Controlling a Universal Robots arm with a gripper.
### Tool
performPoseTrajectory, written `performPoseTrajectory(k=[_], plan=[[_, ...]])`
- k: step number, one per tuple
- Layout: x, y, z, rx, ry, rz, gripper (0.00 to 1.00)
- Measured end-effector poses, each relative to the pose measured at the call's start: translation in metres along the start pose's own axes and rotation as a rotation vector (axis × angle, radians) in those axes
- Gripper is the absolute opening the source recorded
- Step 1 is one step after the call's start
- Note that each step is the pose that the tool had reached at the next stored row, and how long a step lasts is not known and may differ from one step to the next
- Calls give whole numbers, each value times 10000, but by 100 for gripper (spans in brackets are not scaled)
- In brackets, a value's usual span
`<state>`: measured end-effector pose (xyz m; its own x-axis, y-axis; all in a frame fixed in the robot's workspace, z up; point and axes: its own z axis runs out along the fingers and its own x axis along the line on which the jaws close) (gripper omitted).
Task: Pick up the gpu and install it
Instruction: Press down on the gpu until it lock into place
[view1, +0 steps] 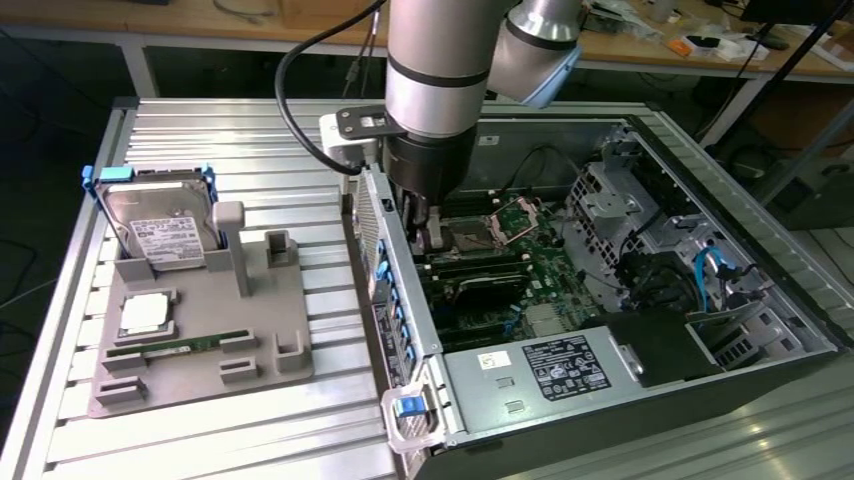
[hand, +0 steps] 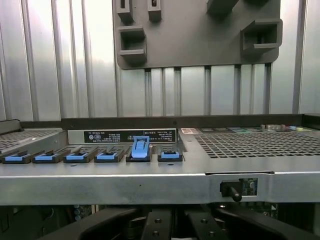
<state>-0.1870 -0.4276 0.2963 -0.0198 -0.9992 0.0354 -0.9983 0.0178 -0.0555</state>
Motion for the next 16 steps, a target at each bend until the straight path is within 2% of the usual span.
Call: performPoseTrajectory(k=[11, 16], plan=[[114, 7, 4, 1, -20, 1, 11], [132, 9, 3, -2, -22, 2, 11]])
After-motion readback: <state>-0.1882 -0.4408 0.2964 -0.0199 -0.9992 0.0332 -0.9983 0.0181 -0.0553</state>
